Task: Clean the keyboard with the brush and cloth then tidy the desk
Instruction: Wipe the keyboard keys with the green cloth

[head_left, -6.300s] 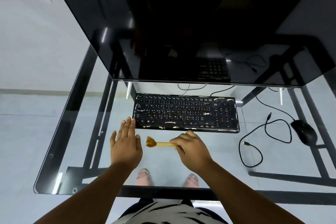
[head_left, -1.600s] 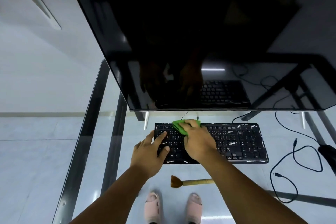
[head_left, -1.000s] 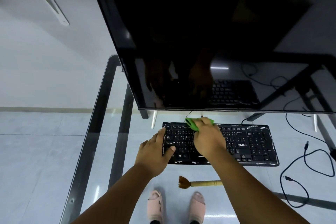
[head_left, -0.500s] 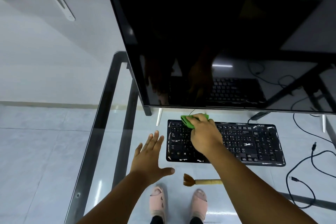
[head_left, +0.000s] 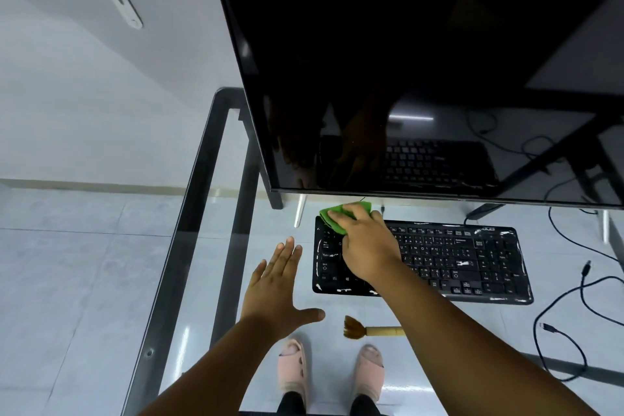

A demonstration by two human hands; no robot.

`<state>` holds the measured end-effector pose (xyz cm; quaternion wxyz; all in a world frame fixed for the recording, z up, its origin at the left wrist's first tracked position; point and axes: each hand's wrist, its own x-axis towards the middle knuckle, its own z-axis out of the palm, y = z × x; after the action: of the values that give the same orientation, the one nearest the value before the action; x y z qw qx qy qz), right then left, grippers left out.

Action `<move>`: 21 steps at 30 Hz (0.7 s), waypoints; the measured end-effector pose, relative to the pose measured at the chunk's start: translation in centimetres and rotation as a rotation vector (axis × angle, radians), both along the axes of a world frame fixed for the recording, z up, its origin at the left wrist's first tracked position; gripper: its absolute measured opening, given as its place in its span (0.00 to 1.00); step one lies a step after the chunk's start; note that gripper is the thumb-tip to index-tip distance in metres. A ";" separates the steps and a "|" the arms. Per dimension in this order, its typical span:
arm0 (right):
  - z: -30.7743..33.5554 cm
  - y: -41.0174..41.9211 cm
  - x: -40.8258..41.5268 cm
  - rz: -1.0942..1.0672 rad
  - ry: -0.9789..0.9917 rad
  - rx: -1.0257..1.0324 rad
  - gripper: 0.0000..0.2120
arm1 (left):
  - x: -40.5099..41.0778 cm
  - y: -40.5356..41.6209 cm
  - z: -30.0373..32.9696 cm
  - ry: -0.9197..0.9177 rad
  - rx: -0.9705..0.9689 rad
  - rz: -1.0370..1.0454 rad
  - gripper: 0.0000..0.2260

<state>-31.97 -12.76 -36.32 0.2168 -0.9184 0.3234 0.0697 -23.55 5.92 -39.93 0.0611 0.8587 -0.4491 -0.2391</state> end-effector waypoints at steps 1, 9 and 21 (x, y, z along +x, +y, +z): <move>0.1 0.1 0.2 0.018 0.005 0.003 0.31 | 0.0 0.1 0.0 -0.004 0.002 0.008 0.52; 0.1 0.1 -2.1 0.172 -0.026 -0.014 0.28 | 0.4 1.0 -0.3 -0.006 -0.001 0.038 0.53; -0.6 1.3 -4.7 0.249 -0.067 0.013 0.29 | 0.8 1.2 -0.3 0.016 -0.012 0.010 0.52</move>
<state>-36.70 -11.48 -36.95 0.2231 -0.9519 0.1991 0.0675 -22.76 7.17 -40.23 0.0711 0.8587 -0.4455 -0.2431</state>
